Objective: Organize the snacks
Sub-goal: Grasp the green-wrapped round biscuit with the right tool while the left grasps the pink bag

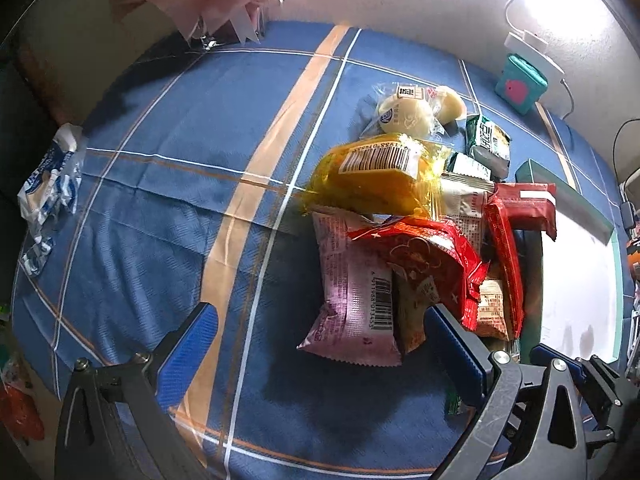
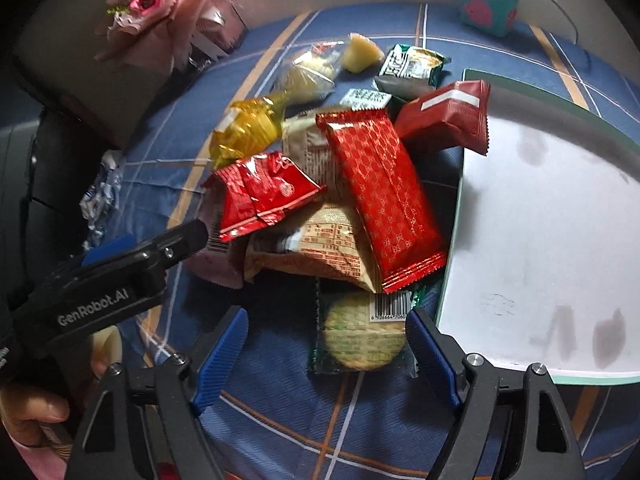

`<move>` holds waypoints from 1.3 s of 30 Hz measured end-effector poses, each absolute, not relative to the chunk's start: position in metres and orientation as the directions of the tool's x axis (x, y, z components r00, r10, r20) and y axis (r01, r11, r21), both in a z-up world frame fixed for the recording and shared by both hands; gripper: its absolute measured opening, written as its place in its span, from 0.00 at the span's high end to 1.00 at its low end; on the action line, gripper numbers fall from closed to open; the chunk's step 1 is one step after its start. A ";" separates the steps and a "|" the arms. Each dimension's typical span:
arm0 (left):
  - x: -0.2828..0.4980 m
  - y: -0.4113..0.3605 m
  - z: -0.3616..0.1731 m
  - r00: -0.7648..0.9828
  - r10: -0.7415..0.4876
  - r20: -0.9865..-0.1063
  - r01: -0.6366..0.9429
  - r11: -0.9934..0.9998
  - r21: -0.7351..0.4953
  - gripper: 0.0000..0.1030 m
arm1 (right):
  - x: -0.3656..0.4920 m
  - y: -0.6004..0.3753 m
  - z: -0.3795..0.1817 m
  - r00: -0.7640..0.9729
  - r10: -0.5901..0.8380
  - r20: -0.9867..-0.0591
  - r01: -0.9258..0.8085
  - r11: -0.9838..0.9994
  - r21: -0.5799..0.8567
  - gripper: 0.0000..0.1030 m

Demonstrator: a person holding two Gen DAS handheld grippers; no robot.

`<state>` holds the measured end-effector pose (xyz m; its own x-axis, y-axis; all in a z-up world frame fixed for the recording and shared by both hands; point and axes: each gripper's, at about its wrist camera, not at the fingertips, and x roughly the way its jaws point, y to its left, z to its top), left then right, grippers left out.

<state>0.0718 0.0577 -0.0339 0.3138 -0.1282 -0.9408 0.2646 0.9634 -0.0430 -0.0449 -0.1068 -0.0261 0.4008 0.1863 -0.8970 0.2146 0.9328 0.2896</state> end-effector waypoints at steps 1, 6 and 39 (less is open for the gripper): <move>0.073 0.057 -0.036 0.309 -0.130 -0.942 0.269 0.962 -0.045 0.00 | -0.043 -0.106 -0.027 0.393 0.171 -0.903 0.219 0.937 0.273 0.19; 0.077 0.050 -0.047 0.281 -0.136 -0.950 0.286 0.957 -0.053 0.17 | -0.038 -0.104 -0.036 0.359 0.162 -0.919 0.219 0.943 0.252 0.24; 0.061 0.102 -0.074 0.230 -0.186 -0.955 0.192 0.971 -0.143 0.61 | -0.027 -0.066 -0.062 0.239 0.170 -0.956 0.099 0.975 0.198 0.30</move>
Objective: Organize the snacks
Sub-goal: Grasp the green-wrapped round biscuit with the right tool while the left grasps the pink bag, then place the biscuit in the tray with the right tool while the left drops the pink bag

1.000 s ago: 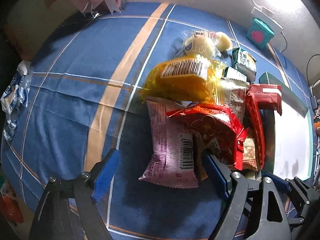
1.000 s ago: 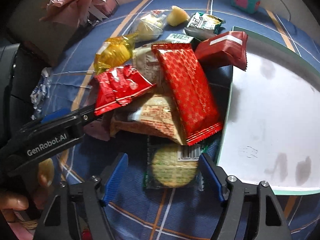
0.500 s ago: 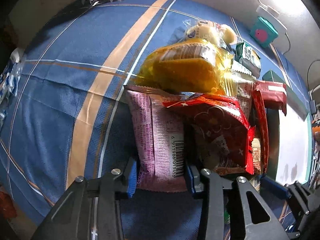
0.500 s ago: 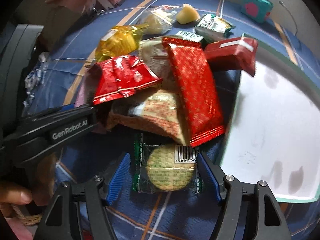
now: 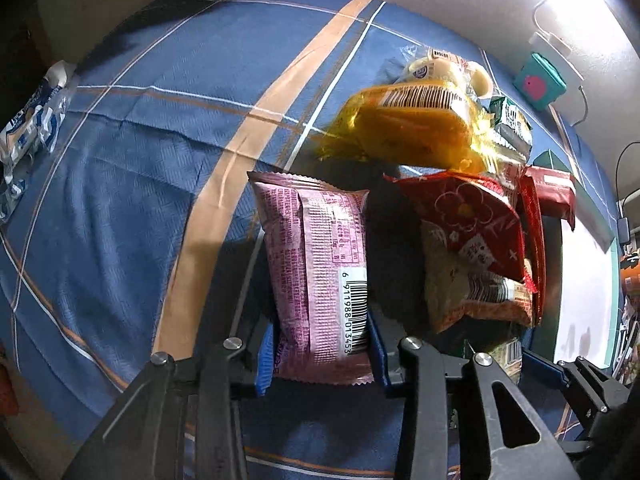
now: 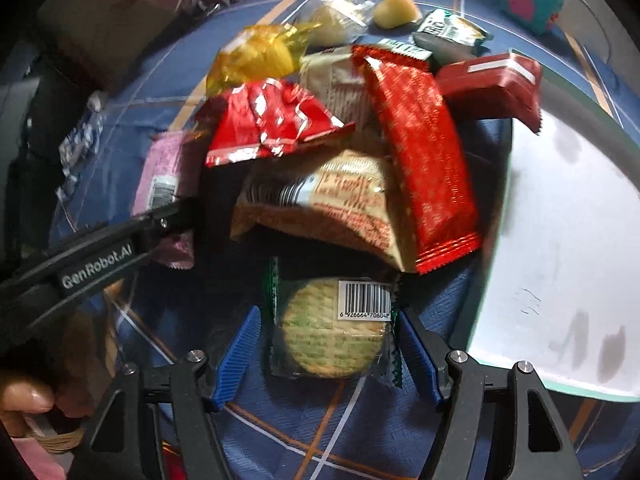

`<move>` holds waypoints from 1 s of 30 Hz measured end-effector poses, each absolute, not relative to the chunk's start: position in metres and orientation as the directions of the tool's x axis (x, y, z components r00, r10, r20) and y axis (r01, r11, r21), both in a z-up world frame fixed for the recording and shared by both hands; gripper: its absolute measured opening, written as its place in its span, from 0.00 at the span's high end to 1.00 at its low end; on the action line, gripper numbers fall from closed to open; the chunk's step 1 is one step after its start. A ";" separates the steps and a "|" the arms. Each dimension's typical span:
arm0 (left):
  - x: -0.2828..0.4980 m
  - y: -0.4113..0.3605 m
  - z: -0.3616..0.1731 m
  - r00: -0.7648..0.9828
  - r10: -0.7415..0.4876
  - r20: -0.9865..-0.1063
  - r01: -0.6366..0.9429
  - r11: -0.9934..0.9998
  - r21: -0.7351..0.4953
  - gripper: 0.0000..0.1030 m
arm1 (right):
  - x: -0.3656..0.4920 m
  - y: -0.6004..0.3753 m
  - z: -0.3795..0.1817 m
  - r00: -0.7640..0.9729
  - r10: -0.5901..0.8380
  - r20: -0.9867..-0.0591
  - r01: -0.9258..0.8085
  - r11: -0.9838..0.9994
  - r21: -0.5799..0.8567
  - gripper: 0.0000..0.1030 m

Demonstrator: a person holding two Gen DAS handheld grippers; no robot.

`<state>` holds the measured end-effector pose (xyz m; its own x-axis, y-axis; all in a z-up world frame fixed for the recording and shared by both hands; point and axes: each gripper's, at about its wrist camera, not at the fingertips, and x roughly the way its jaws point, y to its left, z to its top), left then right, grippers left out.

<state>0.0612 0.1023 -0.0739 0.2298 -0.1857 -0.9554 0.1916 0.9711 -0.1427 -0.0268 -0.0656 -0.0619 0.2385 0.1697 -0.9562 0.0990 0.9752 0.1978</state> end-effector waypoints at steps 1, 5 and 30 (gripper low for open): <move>0.061 0.103 -0.074 0.230 -0.184 -0.956 0.192 0.971 -0.141 0.61 | -0.026 -0.062 -0.065 0.234 0.161 -0.959 0.093 0.978 0.187 0.30; 0.062 0.103 -0.076 0.232 -0.182 -0.956 0.191 0.972 -0.139 0.61 | -0.026 -0.052 -0.070 0.242 0.121 -0.963 0.084 0.986 0.145 0.37; 0.046 0.015 0.052 0.433 -0.253 -0.865 0.359 0.929 -0.092 0.61 | -0.025 -0.155 0.012 0.528 0.062 -0.847 0.349 0.893 0.283 0.44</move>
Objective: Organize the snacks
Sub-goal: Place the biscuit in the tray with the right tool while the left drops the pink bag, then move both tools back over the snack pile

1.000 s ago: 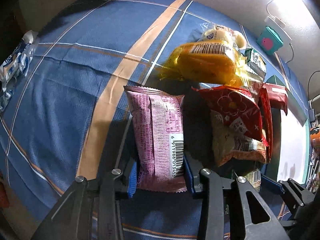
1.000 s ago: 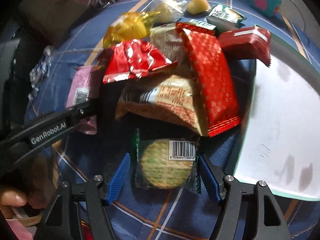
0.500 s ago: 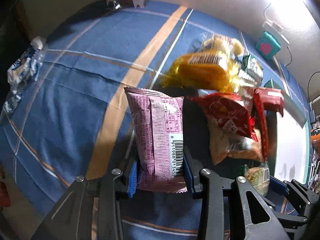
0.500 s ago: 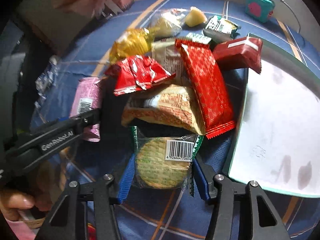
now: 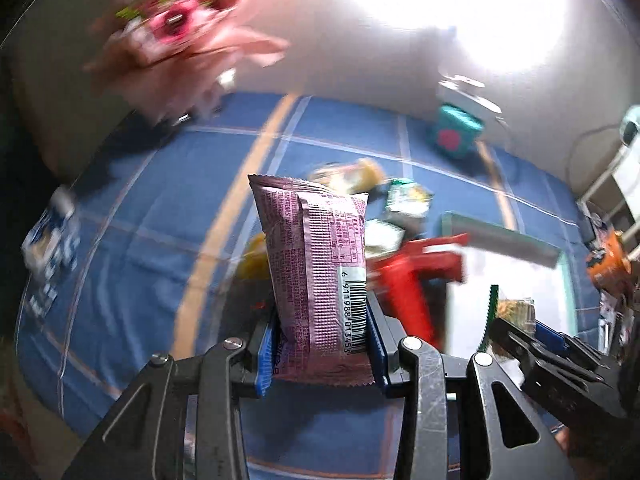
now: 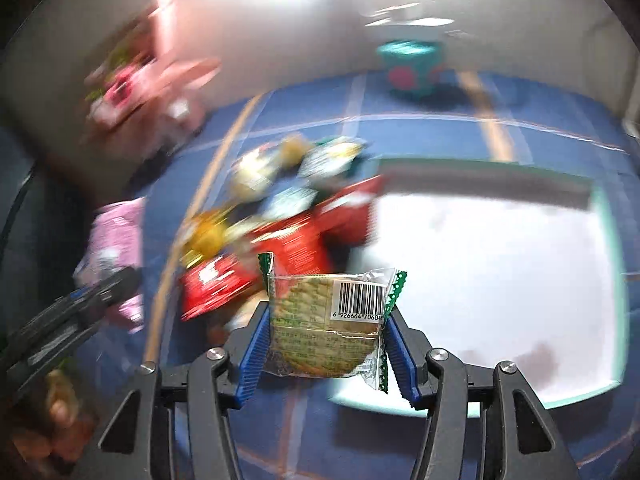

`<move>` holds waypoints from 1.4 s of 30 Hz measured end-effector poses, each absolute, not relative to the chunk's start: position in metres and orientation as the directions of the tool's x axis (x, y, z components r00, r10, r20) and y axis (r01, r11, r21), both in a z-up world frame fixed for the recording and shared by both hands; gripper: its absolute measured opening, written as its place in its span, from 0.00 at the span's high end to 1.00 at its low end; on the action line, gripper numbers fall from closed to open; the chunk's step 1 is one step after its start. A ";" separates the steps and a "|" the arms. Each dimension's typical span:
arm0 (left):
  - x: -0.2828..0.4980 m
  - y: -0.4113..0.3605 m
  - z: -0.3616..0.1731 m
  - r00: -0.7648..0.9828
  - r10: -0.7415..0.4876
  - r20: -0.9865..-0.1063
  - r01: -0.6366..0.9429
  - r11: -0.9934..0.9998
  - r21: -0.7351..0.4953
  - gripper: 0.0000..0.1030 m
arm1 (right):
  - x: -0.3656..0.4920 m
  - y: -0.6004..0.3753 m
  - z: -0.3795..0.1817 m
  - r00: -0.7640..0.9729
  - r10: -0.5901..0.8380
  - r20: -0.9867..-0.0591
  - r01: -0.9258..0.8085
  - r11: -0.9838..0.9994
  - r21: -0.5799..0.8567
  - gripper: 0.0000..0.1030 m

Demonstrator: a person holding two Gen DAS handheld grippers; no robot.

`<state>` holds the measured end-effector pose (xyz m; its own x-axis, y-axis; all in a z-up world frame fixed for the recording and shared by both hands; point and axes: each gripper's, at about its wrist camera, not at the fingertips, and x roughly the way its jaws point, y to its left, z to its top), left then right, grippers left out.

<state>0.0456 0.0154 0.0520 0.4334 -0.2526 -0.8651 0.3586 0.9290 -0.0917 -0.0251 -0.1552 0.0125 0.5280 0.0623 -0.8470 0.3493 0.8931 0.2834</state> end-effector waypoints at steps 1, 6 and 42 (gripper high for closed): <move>0.045 0.001 0.054 0.426 -0.265 -0.865 0.377 0.921 -0.097 0.61 | -0.031 -0.167 0.014 0.530 0.045 -0.847 0.379 0.881 0.284 0.44; 0.038 -0.065 0.054 0.389 -0.312 -0.867 0.471 0.876 -0.104 0.61 | -0.057 -0.231 0.016 0.519 -0.058 -0.853 0.533 0.802 0.269 0.44; 0.057 -0.126 0.012 0.453 -0.139 -0.880 0.409 0.910 0.067 0.02 | -0.080 -0.325 -0.020 0.394 -0.165 -0.904 0.743 0.637 0.207 0.00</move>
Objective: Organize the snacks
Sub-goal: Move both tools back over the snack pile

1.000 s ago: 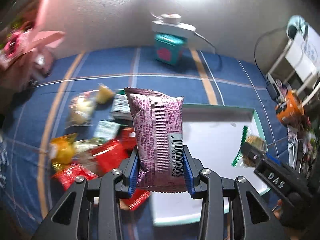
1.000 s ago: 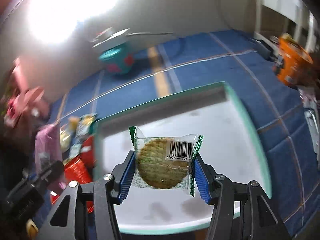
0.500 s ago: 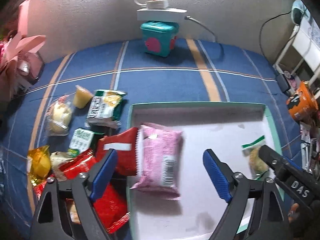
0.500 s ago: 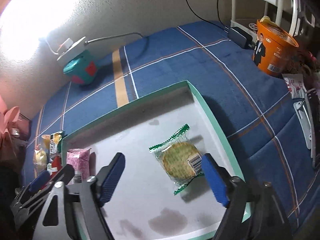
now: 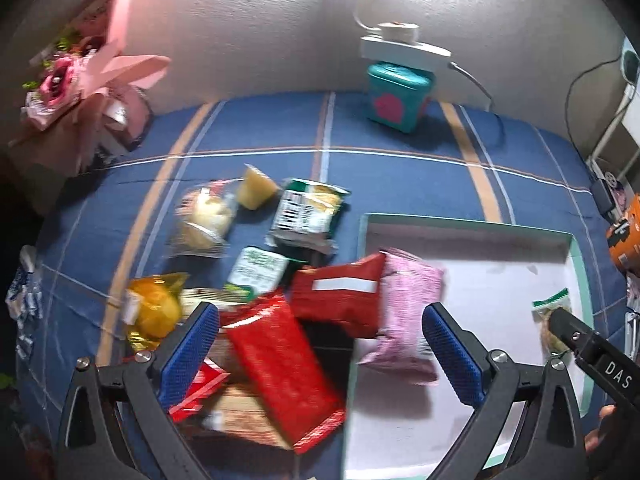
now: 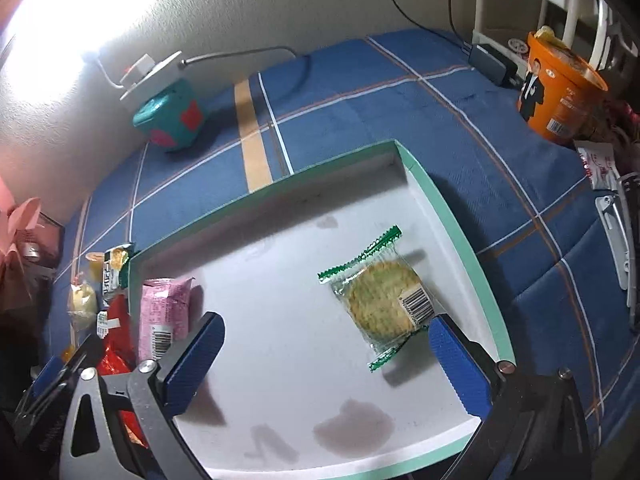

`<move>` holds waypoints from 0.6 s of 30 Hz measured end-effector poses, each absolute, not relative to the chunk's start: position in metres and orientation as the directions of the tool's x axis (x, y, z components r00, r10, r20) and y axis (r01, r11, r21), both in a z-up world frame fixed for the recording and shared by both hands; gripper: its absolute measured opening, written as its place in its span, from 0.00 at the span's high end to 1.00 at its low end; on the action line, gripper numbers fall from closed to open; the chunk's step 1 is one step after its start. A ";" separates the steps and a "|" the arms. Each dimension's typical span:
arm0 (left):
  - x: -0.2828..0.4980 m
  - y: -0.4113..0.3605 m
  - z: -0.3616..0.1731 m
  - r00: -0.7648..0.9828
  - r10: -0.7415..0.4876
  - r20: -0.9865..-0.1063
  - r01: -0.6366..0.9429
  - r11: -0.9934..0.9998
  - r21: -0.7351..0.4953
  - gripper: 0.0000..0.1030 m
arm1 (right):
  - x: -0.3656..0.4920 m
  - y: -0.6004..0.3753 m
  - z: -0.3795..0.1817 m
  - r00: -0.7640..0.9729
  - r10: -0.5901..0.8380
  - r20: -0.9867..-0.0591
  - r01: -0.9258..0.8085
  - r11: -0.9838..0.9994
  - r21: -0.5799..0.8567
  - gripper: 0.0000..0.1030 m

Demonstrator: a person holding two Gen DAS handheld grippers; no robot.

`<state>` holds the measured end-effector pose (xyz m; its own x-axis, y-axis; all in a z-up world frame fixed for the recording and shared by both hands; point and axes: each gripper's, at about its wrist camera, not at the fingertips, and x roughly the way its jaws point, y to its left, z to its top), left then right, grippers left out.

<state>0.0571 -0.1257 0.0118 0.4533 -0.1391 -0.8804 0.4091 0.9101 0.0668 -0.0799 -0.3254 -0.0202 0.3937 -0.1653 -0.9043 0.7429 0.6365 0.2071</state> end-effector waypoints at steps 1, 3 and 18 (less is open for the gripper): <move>0.059 -0.121 0.014 0.464 -0.119 -0.878 0.397 0.914 0.086 0.02 | -0.079 -0.324 -0.020 0.390 -0.168 -0.905 0.742 0.639 0.201 0.00; 0.065 -0.108 0.018 0.483 -0.065 -0.873 0.369 0.919 0.136 0.02 | -0.078 -0.319 -0.017 0.393 -0.176 -0.902 0.739 0.645 0.196 0.00; 0.082 0.022 0.005 0.441 0.163 -0.883 0.068 0.974 0.214 0.02 | -0.021 -0.200 -0.002 0.471 -0.026 -0.882 0.508 0.825 0.247 0.00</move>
